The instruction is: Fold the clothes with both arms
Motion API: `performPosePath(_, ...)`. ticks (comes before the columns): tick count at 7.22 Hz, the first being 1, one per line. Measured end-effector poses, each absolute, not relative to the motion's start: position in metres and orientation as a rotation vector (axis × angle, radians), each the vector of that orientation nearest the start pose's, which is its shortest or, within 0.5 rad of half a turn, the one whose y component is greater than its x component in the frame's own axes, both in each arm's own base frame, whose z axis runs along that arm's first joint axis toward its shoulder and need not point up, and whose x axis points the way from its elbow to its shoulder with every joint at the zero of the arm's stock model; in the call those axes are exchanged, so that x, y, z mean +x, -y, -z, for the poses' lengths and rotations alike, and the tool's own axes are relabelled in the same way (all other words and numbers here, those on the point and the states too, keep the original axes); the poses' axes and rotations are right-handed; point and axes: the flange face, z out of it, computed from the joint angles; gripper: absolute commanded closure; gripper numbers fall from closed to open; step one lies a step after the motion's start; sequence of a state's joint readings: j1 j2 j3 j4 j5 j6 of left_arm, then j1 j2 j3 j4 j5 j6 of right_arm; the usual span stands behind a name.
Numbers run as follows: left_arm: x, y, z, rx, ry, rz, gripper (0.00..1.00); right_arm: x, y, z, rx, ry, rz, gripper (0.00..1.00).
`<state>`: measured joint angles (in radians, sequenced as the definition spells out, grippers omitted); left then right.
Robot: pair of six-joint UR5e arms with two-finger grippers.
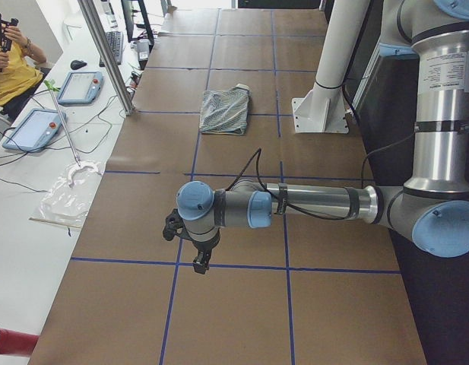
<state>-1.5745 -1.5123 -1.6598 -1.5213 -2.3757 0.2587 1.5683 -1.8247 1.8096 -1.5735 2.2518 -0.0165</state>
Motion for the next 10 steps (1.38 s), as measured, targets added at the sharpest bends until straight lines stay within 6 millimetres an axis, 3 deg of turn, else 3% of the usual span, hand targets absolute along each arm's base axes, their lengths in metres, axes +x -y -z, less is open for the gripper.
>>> performPosePath(10,-0.061,0.468,-0.64,0.135,-0.791,-0.254,0.0,0.069,0.383,-0.664,-0.018,0.681,0.007,0.0)
